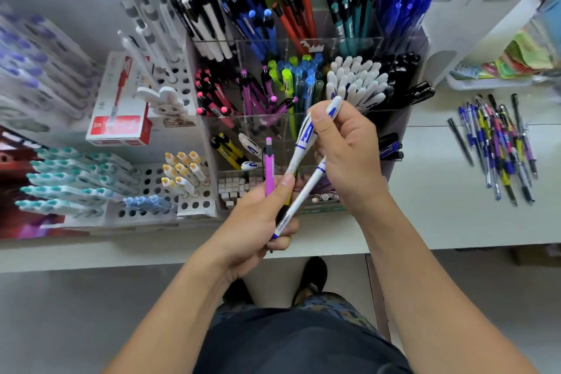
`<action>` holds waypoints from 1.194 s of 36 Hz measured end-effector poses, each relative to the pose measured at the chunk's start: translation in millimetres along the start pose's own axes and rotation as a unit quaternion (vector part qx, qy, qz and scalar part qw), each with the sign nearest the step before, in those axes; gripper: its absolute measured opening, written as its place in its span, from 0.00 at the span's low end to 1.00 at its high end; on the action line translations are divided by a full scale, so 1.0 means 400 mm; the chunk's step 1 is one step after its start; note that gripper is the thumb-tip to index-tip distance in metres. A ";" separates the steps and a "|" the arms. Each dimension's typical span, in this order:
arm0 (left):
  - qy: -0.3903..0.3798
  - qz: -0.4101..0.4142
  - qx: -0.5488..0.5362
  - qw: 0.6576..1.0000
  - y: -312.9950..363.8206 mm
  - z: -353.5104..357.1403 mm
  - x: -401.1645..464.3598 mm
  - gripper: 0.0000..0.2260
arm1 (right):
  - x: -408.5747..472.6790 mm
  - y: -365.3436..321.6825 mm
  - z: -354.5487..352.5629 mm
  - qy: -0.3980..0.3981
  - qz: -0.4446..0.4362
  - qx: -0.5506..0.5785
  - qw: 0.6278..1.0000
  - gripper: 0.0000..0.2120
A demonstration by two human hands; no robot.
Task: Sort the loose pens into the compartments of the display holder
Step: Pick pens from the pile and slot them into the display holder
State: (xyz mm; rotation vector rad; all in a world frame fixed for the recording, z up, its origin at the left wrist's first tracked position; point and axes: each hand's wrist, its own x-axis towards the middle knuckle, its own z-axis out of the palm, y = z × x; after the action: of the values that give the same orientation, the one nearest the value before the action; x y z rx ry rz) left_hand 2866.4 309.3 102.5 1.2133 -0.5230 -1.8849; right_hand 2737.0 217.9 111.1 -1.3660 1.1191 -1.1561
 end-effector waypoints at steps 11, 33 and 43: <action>0.144 0.078 -0.035 0.986 -0.009 -0.002 -0.011 0.13 | -0.010 -0.019 0.058 0.057 -0.086 -0.067 0.992 0.07; 0.345 0.155 0.034 0.925 -0.015 -0.046 0.043 0.06 | -0.073 -0.028 0.088 -0.041 0.152 0.088 0.984 0.10; 0.213 0.121 -0.008 0.969 -0.018 -0.102 0.011 0.12 | 0.003 -0.032 0.032 0.093 -0.058 -0.011 0.994 0.09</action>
State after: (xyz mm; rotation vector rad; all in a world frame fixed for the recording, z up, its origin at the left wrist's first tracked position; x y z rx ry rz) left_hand 2898.7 313.4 76.7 1.4243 -0.3965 -1.3695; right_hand 2750.6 219.5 123.3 -1.3765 1.1981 -1.3812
